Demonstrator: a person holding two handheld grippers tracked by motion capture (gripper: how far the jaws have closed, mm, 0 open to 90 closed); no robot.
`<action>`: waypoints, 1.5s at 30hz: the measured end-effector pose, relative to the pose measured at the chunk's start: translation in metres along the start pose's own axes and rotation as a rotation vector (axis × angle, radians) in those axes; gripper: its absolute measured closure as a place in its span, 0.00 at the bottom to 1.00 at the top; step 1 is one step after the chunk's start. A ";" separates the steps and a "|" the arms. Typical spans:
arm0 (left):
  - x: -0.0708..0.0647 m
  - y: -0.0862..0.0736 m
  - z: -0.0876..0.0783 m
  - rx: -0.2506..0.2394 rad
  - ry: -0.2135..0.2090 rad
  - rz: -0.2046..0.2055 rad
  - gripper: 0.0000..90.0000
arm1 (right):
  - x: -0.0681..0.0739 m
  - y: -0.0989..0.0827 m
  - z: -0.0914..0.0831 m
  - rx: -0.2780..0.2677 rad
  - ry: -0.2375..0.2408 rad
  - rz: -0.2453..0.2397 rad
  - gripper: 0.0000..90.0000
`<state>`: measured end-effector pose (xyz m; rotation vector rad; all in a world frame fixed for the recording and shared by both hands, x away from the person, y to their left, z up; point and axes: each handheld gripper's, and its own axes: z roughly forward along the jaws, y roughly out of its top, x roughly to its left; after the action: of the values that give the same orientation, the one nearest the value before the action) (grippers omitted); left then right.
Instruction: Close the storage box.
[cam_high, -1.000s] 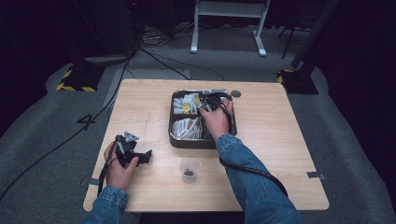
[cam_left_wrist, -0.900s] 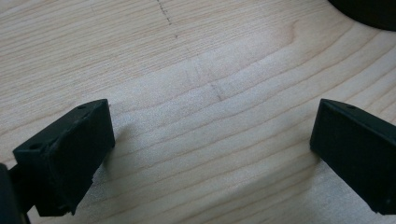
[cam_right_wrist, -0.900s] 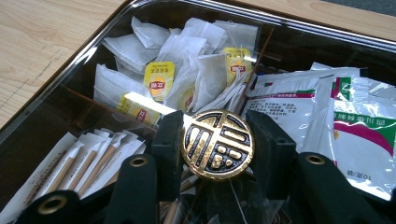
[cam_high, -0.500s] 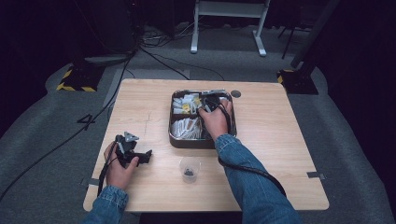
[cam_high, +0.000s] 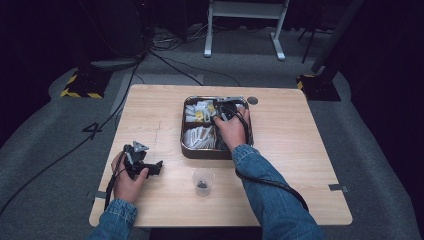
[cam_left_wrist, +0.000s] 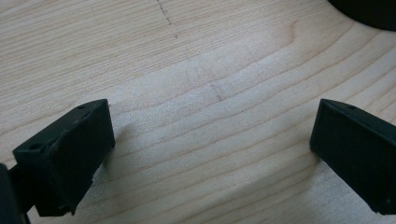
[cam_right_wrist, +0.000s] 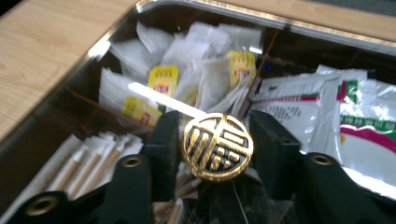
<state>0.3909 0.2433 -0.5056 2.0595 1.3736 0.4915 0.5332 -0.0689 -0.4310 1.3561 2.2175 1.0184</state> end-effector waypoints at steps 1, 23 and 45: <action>0.000 0.000 0.000 0.000 0.000 0.000 0.00 | -0.001 0.002 -0.003 -0.015 0.007 0.003 0.57; 0.000 0.000 0.000 0.000 -0.001 0.004 0.00 | -0.027 0.019 -0.090 -0.167 0.075 -0.017 0.50; 0.000 0.000 0.000 0.000 -0.002 0.003 0.00 | -0.075 -0.011 -0.154 -0.218 0.083 0.017 0.48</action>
<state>0.3905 0.2437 -0.5057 2.0614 1.3700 0.4905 0.4669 -0.1982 -0.3396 1.2587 2.0831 1.3018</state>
